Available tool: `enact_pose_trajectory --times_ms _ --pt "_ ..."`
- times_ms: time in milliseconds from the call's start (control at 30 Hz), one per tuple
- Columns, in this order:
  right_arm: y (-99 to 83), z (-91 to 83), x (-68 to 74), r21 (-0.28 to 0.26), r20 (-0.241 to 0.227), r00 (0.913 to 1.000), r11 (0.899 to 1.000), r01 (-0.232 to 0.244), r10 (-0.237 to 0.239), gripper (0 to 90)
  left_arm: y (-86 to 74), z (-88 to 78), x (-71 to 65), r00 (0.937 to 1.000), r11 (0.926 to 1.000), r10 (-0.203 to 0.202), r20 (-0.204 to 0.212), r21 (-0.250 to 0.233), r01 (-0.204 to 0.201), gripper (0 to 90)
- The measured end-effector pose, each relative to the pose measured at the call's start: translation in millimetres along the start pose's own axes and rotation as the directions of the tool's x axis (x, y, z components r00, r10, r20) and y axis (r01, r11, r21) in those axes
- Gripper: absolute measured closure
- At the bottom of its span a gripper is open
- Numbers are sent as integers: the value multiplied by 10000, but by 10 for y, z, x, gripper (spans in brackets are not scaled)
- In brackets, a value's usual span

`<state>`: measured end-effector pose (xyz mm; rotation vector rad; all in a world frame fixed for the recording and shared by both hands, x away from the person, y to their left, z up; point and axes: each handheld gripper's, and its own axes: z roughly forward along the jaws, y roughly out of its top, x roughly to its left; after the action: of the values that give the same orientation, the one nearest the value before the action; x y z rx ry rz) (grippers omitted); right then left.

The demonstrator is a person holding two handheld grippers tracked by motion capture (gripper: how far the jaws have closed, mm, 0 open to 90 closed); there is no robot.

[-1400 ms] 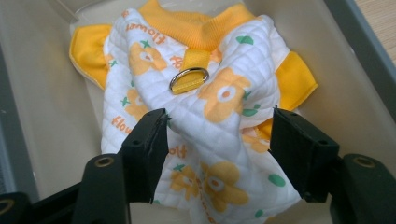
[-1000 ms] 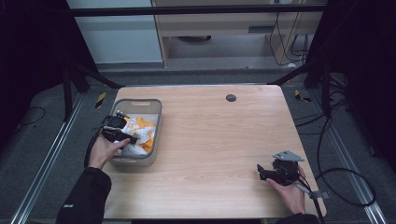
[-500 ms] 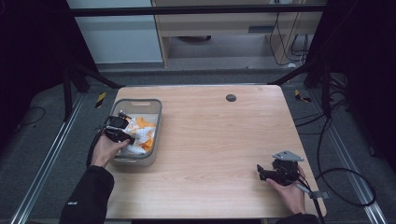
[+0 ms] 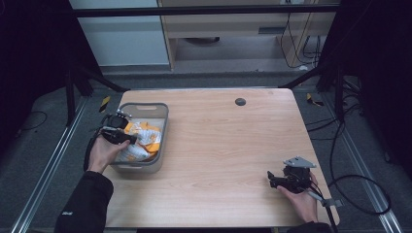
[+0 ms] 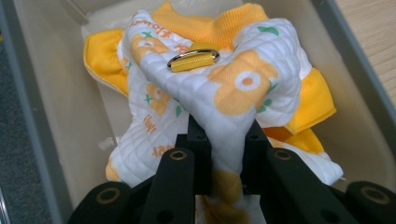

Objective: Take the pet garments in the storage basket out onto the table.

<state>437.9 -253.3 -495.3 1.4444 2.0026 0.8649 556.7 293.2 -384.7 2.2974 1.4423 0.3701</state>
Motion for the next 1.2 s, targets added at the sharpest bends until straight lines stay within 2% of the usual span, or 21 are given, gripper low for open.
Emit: enact_pose_trajectory --times_ms 33,333,367,533,733,1000,1067,1167,1200 --pt "0 -1 0 -6 -2 10000 10000 -2 2 105 12 -75 -4 10000 9998 24 -3 -187 -25 787" --pt "-1 -4 0 -14 13 10000 10000 8 -8 105 42 -294 -5 9999 9978 113 -22 -649 -115 788" --pt "-2 -3 -1 -19 27 10000 10000 -4 4 105 43 -366 1 10000 9964 66 -34 -848 -69 789" --pt "-2 -3 -2 -19 33 10000 10000 -7 7 105 51 -531 5 9999 9929 104 -99 -1180 -115 789" --pt "0 -8 -3 -59 20 10000 10000 -42 42 105 68 -676 -33 9996 9898 267 -77 -1397 -275 790" --pt "0 -14 -9 -106 35 10000 9999 0 0 105 114 -855 -184 9967 9826 806 9 -1678 -793 790" --pt "0 -15 -9 -112 22 10000 9999 -9 10 105 132 -886 -227 9956 9800 941 6 -1760 -925 790" --pt "0 -18 -4 -126 20 10000 9999 -29 29 105 157 -946 -334 9913 9723 1313 24 -1956 -1283 791" --pt "0 -18 -4 -126 20 10000 9999 -29 29 105 157 -946 -334 9913 9723 1313 24 -1956 -1283 791"
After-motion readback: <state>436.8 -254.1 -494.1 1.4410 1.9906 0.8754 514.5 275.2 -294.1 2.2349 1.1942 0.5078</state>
